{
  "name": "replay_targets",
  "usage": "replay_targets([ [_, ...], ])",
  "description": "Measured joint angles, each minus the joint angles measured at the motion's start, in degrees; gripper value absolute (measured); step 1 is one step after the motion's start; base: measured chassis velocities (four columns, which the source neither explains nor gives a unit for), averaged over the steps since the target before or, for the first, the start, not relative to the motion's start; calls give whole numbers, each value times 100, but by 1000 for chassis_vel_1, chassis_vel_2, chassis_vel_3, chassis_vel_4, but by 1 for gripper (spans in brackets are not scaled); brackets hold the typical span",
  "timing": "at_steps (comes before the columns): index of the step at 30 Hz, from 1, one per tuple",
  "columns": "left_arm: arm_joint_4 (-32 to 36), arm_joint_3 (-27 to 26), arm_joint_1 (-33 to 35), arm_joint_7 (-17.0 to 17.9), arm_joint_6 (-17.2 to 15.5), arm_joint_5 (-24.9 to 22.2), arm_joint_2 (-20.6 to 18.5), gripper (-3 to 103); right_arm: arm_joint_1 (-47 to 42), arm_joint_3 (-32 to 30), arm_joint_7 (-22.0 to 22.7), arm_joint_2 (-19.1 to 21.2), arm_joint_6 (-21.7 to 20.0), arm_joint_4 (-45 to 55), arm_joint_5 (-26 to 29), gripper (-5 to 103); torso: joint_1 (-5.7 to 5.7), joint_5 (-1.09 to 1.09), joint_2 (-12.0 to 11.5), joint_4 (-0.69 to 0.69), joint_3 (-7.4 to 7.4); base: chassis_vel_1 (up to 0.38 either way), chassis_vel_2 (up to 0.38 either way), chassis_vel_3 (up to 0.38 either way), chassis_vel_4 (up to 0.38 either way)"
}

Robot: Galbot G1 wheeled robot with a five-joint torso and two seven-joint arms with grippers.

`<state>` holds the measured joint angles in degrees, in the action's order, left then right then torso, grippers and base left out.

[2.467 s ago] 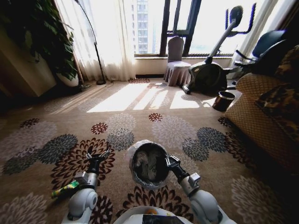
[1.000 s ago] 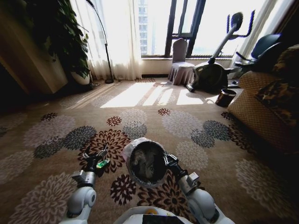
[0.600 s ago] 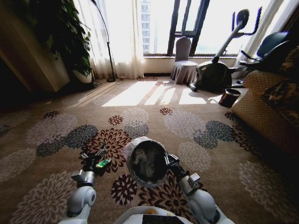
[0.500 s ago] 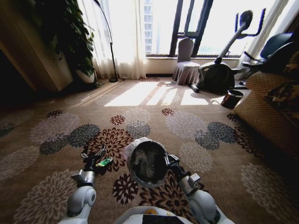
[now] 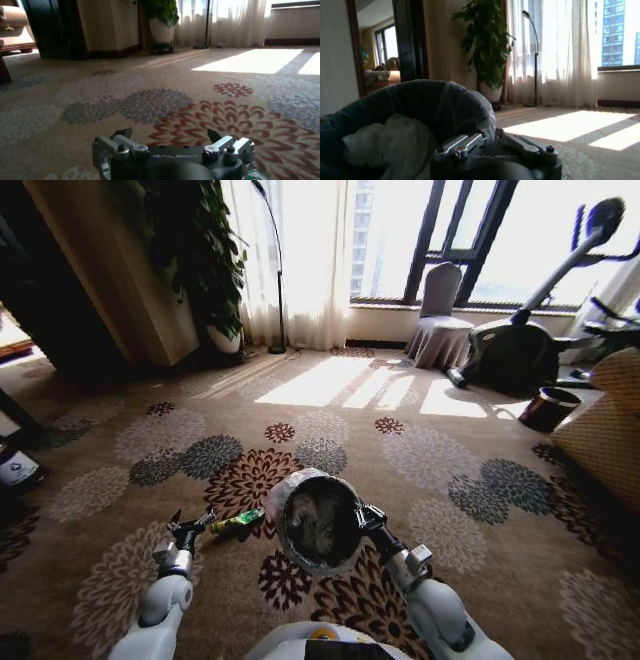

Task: Pick up the trash from the ground and place it into the trash bin.

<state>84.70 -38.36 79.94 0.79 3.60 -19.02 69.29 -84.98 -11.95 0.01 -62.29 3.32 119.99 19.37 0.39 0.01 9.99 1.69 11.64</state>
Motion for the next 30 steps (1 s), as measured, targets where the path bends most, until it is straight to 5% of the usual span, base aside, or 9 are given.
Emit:
replay_targets([
  [4, -1123, 395, -582, -457, 92, 653, -192, 97, -55, -58, 1, 40, 2, 5, 0, 4, 0, -2, -1, -6, 0, 22, 29, 44, 19],
  [8, -1745, 605, -942, -807, -56, 291, -340, 95, -17, -27, -16, 101, -17, -22, 29, 4, 0, -2, -1, -11, 0, 0, 0, 0, 0],
  [12, -2184, 575, -1123, -789, -122, 172, -296, 97, 217, 140, -48, 187, -76, -128, 141, 4, 0, 1, -1, 5, 1, 0, 0, 0, 0],
  [14, -2302, 598, -1208, -784, -117, 241, -284, 98, 219, 149, -62, 204, -84, -135, 152, 4, 0, 0, -1, 1, 0, 0, 0, 0, 0],
  [18, -3104, 693, -1691, -865, 279, 960, -257, 98, 221, 139, -70, 282, -104, -140, 208, 4, 0, -1, -1, -9, 0, 0, 0, 0, 0],
  [30, -3491, 798, -1921, -1357, 858, 1811, -331, 99, 232, 162, -114, 329, -90, -184, 264, 4, 0, 0, -1, -5, -1, 0, 0, 0, 0],
])
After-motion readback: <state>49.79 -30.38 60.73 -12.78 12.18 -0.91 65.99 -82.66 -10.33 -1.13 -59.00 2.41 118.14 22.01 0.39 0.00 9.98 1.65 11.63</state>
